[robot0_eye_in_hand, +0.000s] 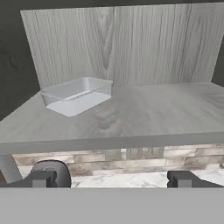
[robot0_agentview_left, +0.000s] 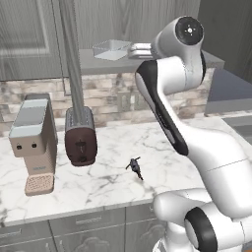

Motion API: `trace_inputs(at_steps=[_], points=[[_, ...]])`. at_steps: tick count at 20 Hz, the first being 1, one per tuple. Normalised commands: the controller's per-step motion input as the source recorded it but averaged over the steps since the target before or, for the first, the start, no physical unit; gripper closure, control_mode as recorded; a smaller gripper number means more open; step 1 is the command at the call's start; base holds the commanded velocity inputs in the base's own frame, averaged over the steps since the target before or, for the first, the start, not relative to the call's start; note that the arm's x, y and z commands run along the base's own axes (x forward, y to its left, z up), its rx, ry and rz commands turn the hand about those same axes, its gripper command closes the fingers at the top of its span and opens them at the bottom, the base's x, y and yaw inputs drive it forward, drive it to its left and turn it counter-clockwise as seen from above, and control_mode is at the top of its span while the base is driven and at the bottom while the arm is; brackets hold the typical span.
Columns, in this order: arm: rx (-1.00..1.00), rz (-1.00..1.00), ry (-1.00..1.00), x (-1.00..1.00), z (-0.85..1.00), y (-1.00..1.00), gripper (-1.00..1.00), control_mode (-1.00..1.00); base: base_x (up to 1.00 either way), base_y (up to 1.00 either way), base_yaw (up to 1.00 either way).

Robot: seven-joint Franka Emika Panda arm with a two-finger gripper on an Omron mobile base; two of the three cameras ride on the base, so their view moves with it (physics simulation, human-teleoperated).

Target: Retrieve the tupperware from the cabinet, then place the raw meat into the tupperware to avoid contamination.

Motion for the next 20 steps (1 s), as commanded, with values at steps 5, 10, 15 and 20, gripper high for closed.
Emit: trace_inputs(at_steps=[5, 10, 15, 20], points=[[0.13, 0.0, -0.03, 0.05, 0.06, -0.21, -1.0, -1.0, 0.0, 0.0, 0.0], [0.11, 0.02, -0.01, 0.01, -0.01, -0.13, -1.0, -1.0, 0.0, 0.0, 0.0], [0.01, 0.0, 0.0, 0.09, 0.0, 0.0, -1.0, -1.0, 0.0, 0.0, 0.0], [0.02, -0.01, 0.01, 0.29, 0.01, 0.0, -1.0, -1.0, 0.0, 0.0, 0.0]])
